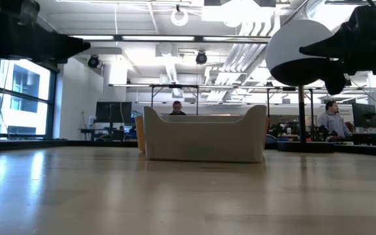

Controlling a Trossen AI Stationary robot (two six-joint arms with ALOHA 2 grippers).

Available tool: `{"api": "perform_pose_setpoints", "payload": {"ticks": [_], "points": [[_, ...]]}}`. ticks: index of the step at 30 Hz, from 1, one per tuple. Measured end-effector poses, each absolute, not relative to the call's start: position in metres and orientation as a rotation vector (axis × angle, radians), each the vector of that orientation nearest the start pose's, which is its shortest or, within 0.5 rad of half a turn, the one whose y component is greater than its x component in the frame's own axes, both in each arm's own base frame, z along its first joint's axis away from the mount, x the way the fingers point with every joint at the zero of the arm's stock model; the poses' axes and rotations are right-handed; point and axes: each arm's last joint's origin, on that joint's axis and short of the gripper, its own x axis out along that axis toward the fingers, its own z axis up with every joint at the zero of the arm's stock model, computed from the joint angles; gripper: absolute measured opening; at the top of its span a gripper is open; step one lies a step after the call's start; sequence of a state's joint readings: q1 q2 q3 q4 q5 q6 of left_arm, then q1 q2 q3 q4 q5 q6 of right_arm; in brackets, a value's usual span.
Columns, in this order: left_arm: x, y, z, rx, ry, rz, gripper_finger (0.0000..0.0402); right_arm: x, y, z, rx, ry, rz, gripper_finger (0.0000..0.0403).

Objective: Pick and place items into bin
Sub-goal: Return to Home Position

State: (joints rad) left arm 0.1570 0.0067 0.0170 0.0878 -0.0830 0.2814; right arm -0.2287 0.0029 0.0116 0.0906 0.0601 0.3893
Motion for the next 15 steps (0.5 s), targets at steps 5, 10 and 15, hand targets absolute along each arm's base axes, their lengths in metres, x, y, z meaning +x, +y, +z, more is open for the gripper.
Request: {"api": "perform_pose_setpoints", "payload": {"ticks": [5, 10, 15], "points": [[0.0957, 0.0164, 0.1683, 0.254, 0.018, 0.201, 0.0182, 0.0944, -0.0224, 0.1722, 0.394, -0.108, -0.229, 0.0217], [0.0958, 0.0156, 0.1684, 0.266, 0.016, 0.171, 0.0182, 0.0946, -0.0213, 0.1693, 0.418, -0.072, -0.203, 0.0214], [0.0958, 0.0158, 0.1686, 0.262, 0.014, 0.180, 0.0182, 0.0956, -0.0174, 0.1701, 0.430, -0.092, -0.219, 0.0209]]}}
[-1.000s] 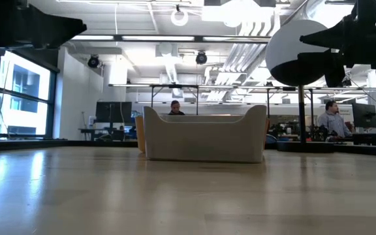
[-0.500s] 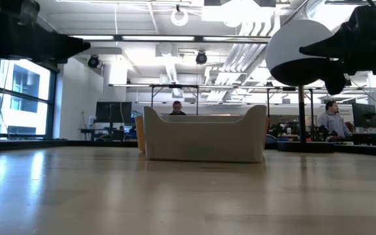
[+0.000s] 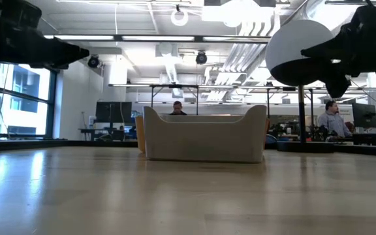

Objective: Pick and place items into bin
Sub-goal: Return to Home Position

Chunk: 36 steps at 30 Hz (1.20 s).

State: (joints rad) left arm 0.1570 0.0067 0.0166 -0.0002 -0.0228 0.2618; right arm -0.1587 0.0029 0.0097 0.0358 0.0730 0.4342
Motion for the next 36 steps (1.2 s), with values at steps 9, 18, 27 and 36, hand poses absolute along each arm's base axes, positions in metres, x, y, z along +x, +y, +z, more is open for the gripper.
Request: {"api": "perform_pose_setpoints", "payload": {"ticks": [9, 18, 27, 36], "points": [[0.096, 0.017, 0.169, 0.272, 0.014, 0.205, 0.0182, 0.096, -0.006, 0.173, 0.348, -0.132, -0.343, 0.0217], [0.096, 0.015, 0.168, 0.290, 0.015, 0.138, 0.0182, 0.096, -0.002, 0.171, 0.311, -0.063, -0.210, 0.0209], [0.096, 0.015, 0.168, 0.287, 0.016, 0.147, 0.0182, 0.096, -0.002, 0.171, 0.313, -0.010, -0.121, 0.0217], [0.096, 0.015, 0.168, 0.264, 0.014, 0.143, 0.0182, 0.096, -0.001, 0.171, 0.264, -0.001, -0.096, 0.0209]]}}
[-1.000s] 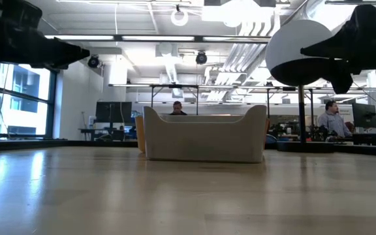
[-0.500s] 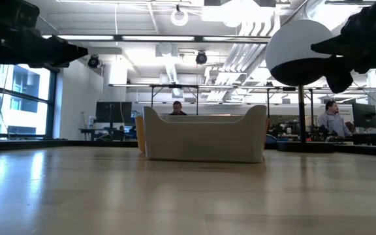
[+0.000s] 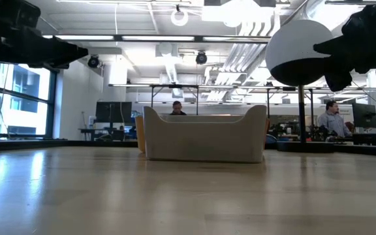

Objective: Pick and place items into bin
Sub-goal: Return to Home Position

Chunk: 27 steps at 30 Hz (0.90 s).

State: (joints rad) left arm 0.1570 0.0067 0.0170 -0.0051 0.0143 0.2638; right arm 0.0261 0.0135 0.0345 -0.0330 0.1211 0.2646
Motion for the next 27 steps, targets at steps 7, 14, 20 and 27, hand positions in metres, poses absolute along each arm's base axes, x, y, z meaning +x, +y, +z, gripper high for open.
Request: {"api": "perform_pose_setpoints", "payload": {"ticks": [7, 14, 20, 27], "points": [[0.0959, 0.0148, 0.1683, 0.264, 0.014, 0.142, 0.0182, 0.0963, -0.0010, 0.1710, 0.260, 0.000, -0.095, 0.0215], [0.0959, 0.0148, 0.1683, 0.264, 0.014, 0.143, 0.0182, 0.0963, -0.0010, 0.1710, 0.260, 0.000, -0.095, 0.0214], [0.0959, 0.0148, 0.1683, 0.264, 0.014, 0.143, 0.0182, 0.0963, -0.0010, 0.1710, 0.260, 0.000, -0.095, 0.0209], [0.0959, 0.0148, 0.1683, 0.264, 0.014, 0.142, 0.0182, 0.0963, -0.0009, 0.1710, 0.260, 0.000, -0.095, 0.0217]]}}
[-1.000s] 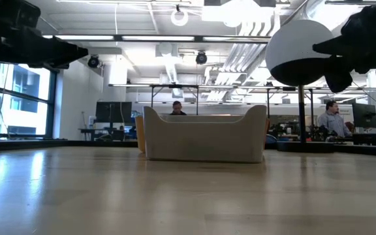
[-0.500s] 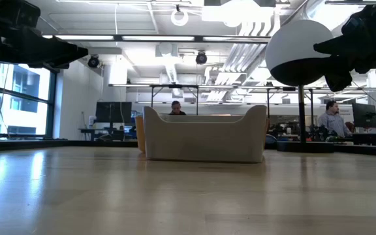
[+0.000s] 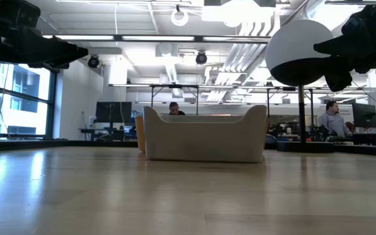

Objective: Pick and place items into bin
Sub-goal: Return to Home Position

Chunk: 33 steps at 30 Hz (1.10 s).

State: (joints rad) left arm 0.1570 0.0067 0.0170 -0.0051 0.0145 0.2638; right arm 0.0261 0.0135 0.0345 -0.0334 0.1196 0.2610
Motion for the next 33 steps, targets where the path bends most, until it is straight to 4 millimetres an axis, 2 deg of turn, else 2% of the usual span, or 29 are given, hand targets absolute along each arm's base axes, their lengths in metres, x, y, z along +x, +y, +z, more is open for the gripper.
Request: {"api": "perform_pose_setpoints", "payload": {"ticks": [33], "points": [[0.0960, 0.0148, 0.1683, 0.264, 0.014, 0.142, 0.0182, 0.0963, -0.0009, 0.1710, 0.260, 0.000, -0.095, 0.0212]]}}
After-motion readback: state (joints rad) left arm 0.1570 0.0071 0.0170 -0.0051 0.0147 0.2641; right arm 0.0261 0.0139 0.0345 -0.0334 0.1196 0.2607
